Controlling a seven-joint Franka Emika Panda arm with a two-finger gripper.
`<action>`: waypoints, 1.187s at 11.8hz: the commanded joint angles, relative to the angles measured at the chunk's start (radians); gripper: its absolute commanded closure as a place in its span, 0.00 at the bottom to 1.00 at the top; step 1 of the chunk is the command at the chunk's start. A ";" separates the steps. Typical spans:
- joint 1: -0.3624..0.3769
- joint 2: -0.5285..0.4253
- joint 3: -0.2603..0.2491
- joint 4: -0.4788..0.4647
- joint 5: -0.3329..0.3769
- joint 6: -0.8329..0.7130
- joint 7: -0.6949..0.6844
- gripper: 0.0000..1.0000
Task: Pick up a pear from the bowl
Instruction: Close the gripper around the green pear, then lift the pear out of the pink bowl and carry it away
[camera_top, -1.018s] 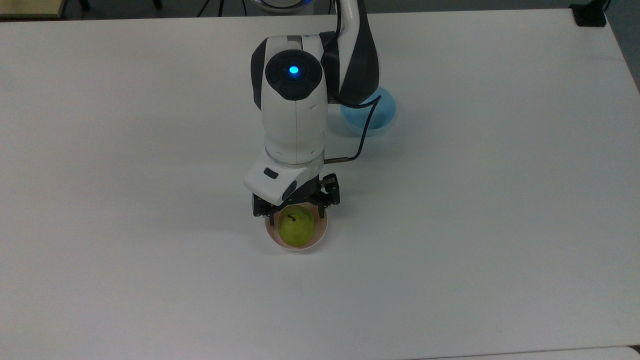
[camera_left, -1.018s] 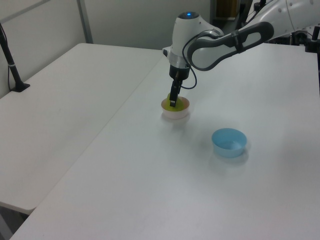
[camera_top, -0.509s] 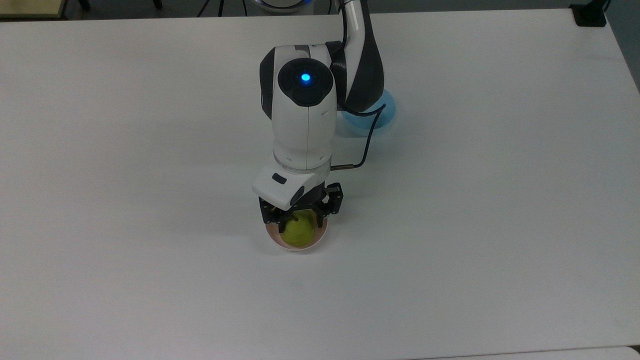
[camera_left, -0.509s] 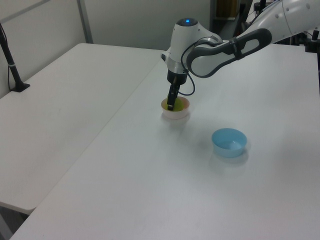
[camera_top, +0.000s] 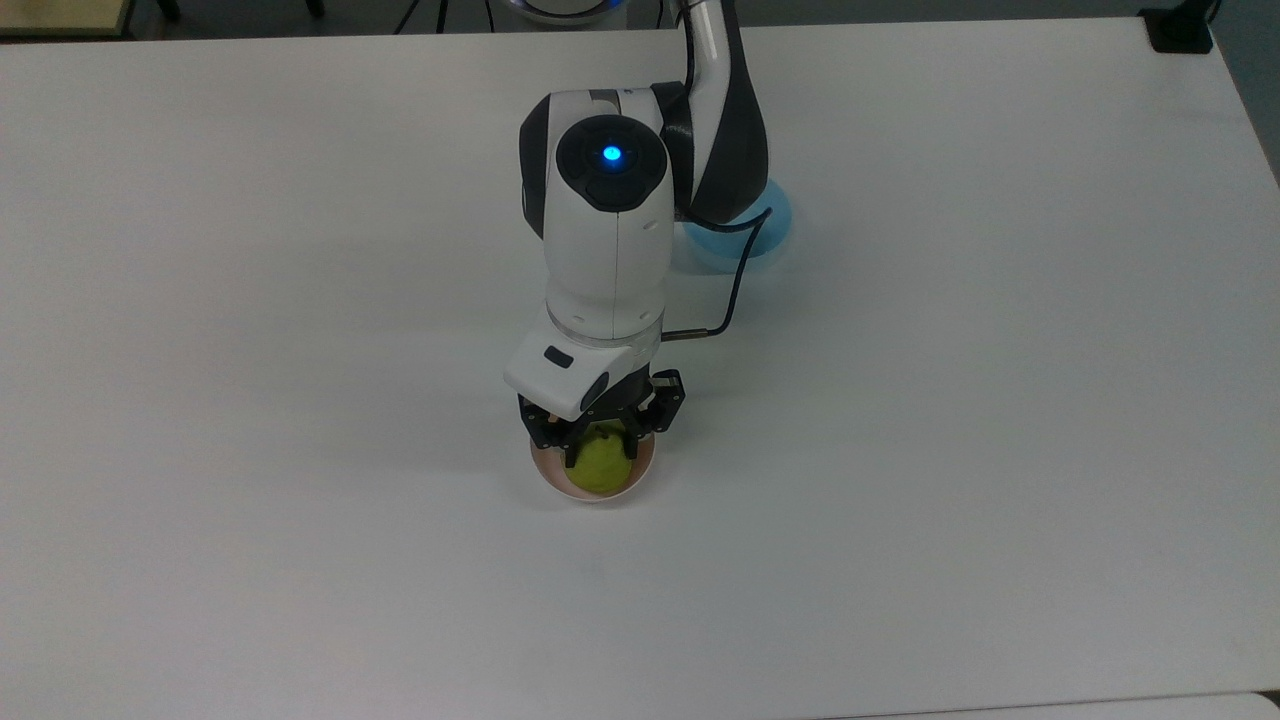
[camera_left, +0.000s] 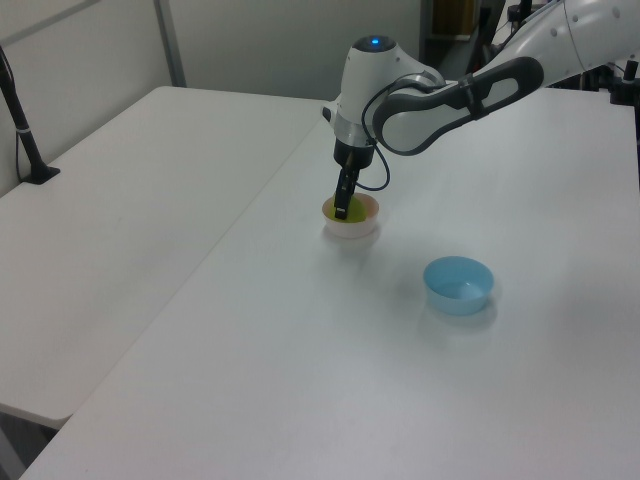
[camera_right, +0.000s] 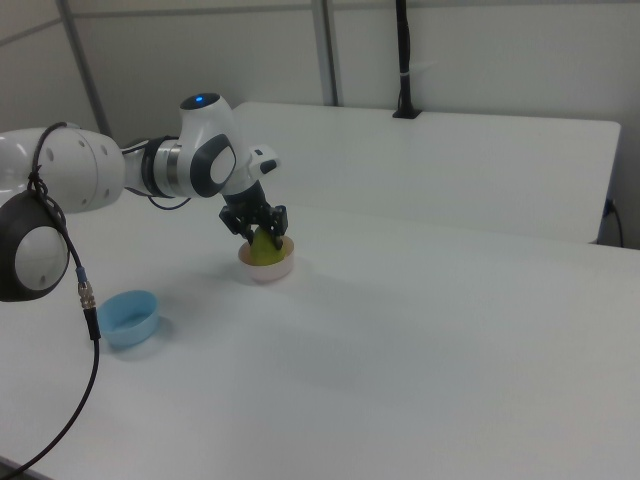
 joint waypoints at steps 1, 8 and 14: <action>0.008 -0.025 -0.017 0.008 -0.017 -0.006 0.018 0.70; -0.031 -0.188 -0.008 0.015 -0.002 -0.156 0.017 0.72; -0.097 -0.334 -0.003 0.010 0.039 -0.274 -0.022 0.71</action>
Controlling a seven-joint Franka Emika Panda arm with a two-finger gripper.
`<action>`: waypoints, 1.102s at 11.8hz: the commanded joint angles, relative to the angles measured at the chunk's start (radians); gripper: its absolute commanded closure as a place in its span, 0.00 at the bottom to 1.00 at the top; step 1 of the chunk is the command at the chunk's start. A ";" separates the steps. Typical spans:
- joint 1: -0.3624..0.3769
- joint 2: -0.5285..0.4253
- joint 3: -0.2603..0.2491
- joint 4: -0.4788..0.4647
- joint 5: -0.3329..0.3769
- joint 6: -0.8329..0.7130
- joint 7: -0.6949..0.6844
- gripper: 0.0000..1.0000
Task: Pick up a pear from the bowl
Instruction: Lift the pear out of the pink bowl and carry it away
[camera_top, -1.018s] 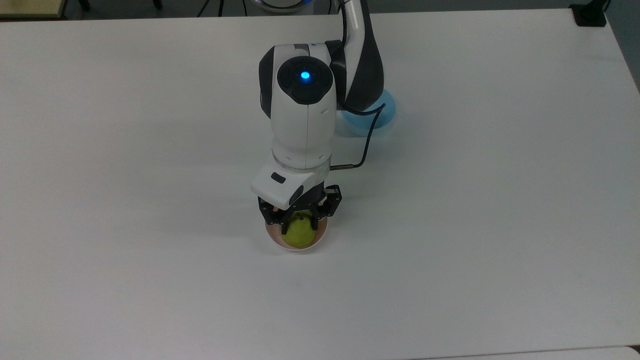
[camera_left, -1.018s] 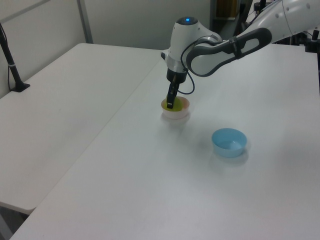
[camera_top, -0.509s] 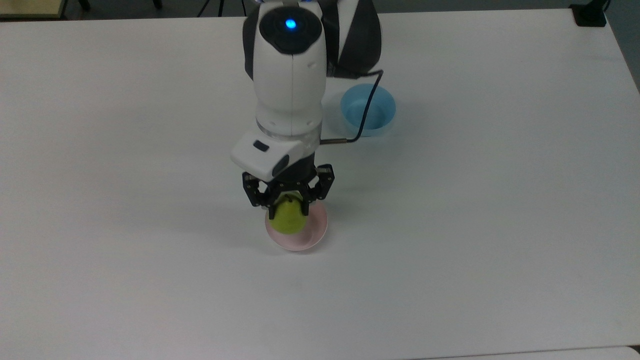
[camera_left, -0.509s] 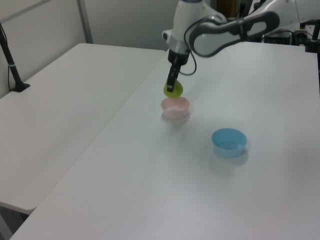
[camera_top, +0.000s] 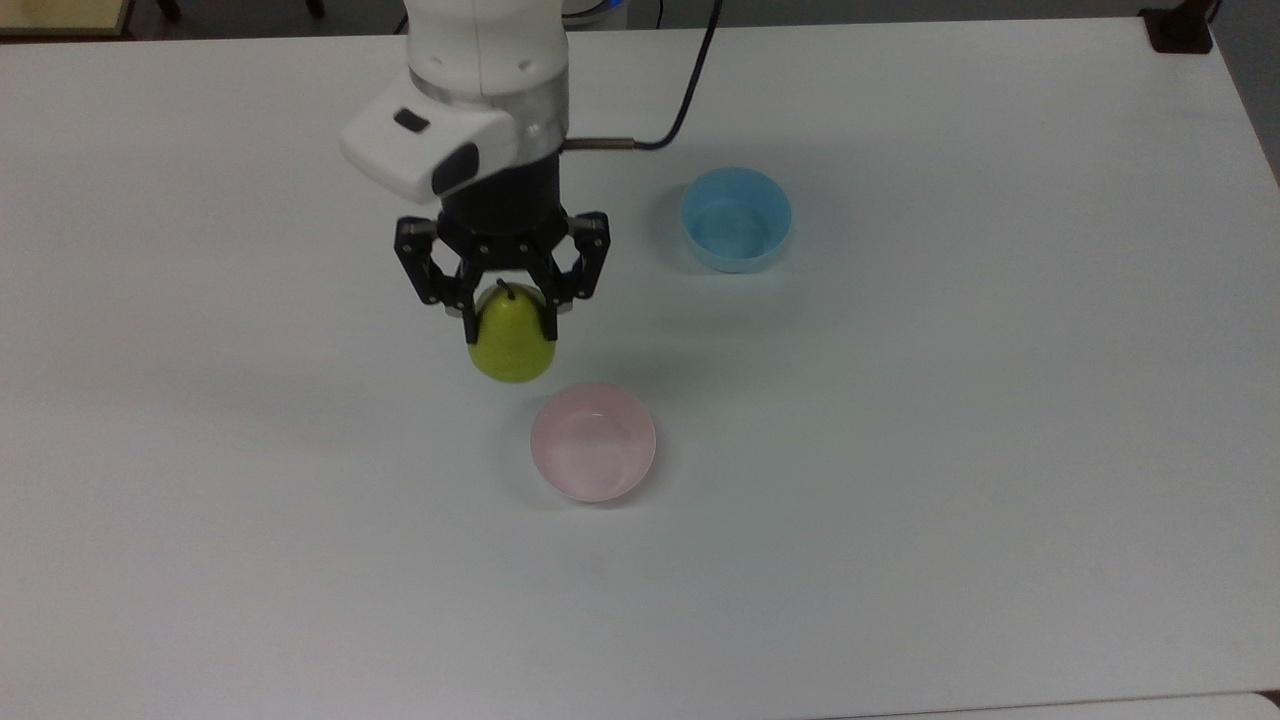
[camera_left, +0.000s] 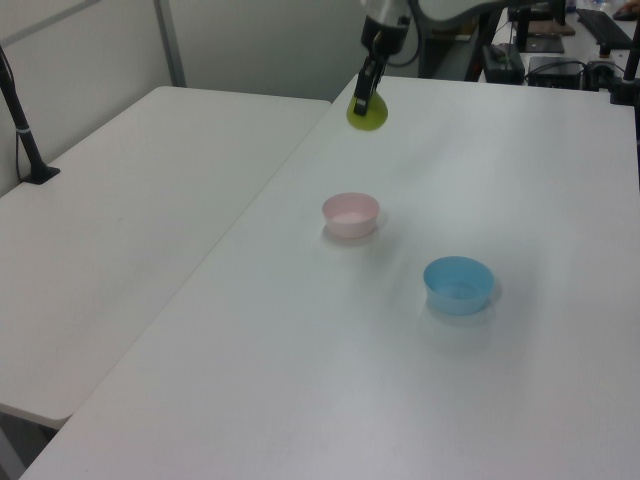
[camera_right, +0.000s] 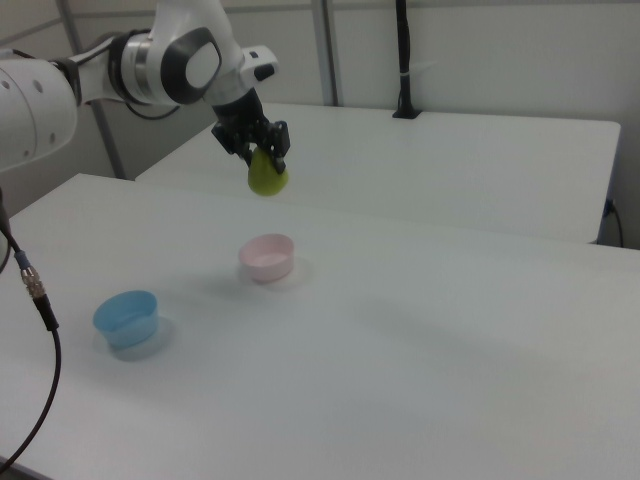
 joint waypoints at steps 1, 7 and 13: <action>-0.038 -0.066 0.006 -0.027 0.021 -0.065 -0.050 0.71; -0.211 -0.057 0.025 -0.021 0.036 -0.098 -0.293 0.71; -0.406 0.090 0.072 0.040 0.058 -0.024 -0.425 0.71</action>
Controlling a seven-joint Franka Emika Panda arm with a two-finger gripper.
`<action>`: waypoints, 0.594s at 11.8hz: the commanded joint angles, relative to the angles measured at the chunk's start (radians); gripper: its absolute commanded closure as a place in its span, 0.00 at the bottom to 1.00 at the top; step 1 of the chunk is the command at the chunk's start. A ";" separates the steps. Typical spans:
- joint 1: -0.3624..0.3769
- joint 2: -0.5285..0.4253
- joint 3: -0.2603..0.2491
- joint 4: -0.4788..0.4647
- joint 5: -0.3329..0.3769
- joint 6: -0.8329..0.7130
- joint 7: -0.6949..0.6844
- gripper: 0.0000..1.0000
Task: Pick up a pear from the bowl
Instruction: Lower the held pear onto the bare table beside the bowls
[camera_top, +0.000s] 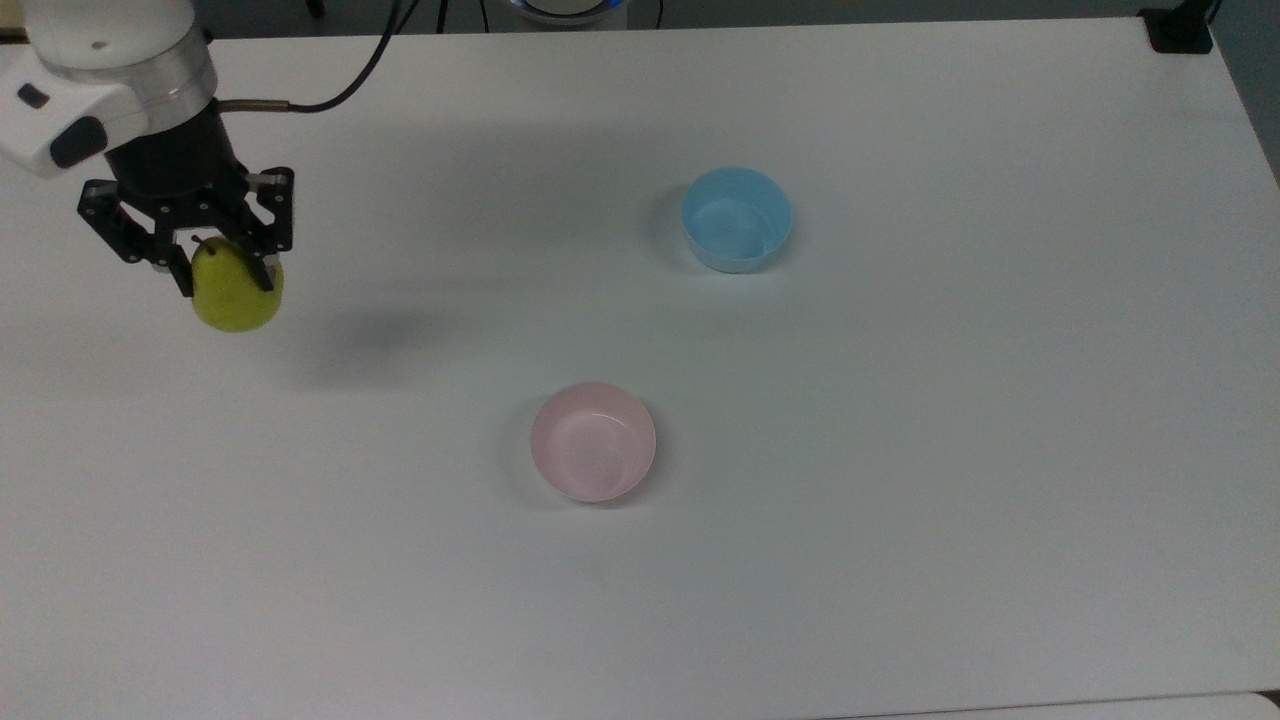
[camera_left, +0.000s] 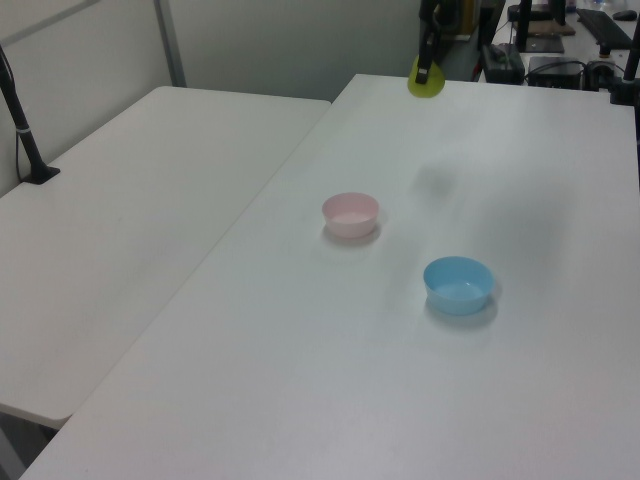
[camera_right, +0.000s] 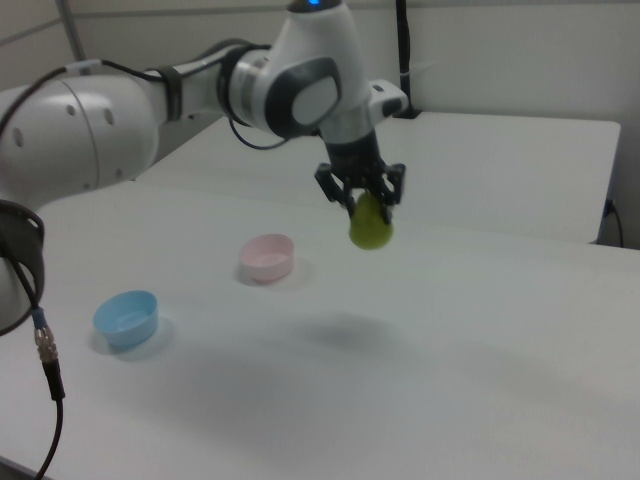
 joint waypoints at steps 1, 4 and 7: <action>-0.048 0.087 0.017 0.029 0.015 0.076 -0.034 0.71; -0.055 0.163 0.014 0.028 0.013 0.153 -0.031 0.71; -0.065 0.219 0.010 0.026 0.016 0.204 -0.033 0.71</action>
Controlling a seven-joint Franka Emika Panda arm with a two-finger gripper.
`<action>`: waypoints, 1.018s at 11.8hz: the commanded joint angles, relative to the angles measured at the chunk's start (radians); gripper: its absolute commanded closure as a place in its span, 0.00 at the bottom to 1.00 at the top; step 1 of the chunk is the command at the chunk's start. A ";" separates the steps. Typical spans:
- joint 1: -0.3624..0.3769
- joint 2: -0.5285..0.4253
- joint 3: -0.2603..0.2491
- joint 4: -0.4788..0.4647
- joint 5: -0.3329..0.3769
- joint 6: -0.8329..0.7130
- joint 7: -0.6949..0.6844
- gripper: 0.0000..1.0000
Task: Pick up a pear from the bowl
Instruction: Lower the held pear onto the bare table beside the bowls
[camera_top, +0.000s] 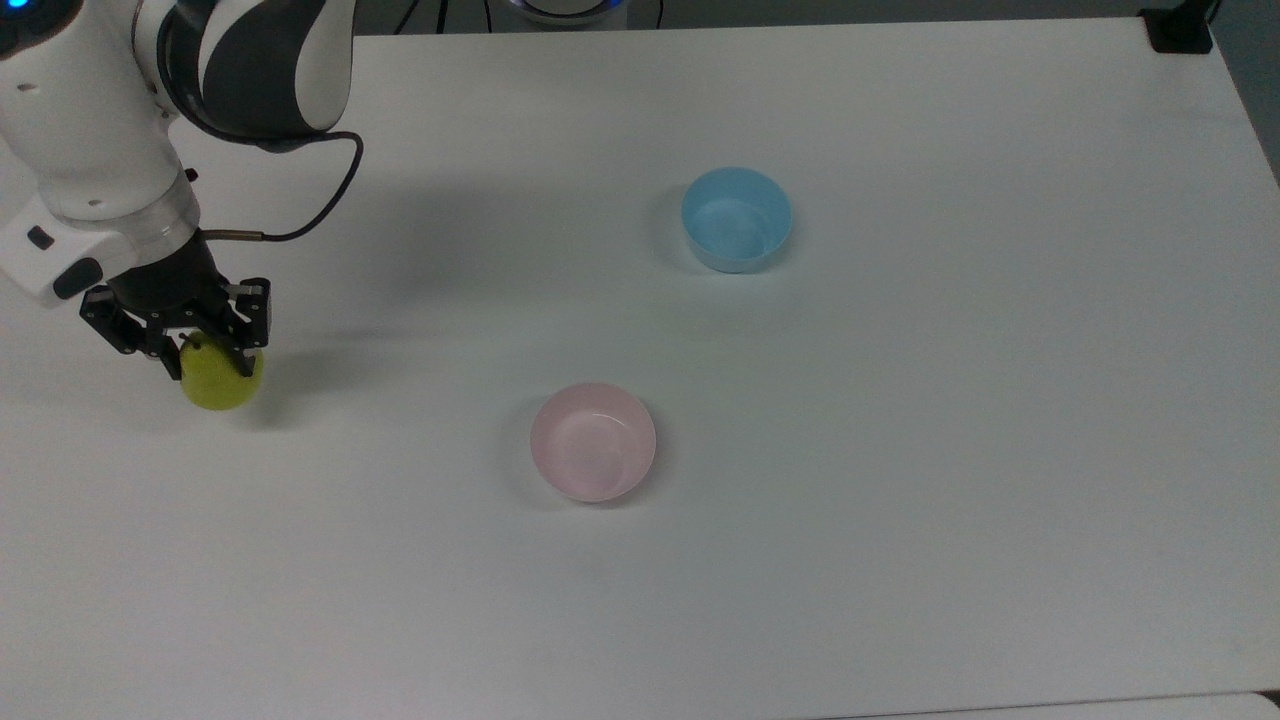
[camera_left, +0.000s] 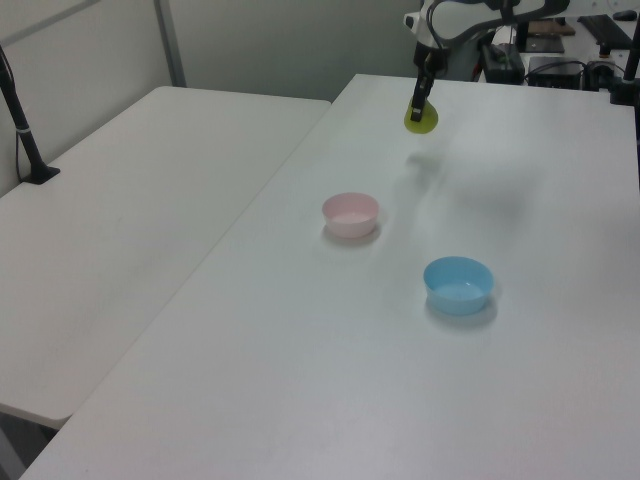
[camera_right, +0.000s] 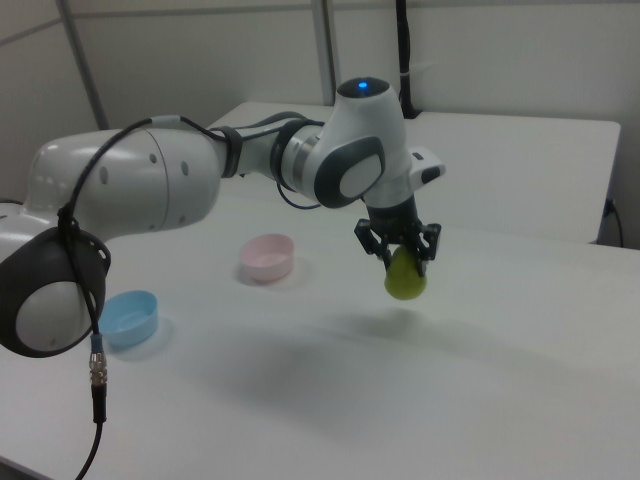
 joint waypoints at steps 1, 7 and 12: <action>-0.010 0.064 0.003 0.020 0.016 0.065 -0.018 0.71; -0.012 0.100 0.004 0.004 0.016 0.099 -0.016 0.67; -0.013 0.097 0.003 -0.012 0.015 0.116 -0.018 0.00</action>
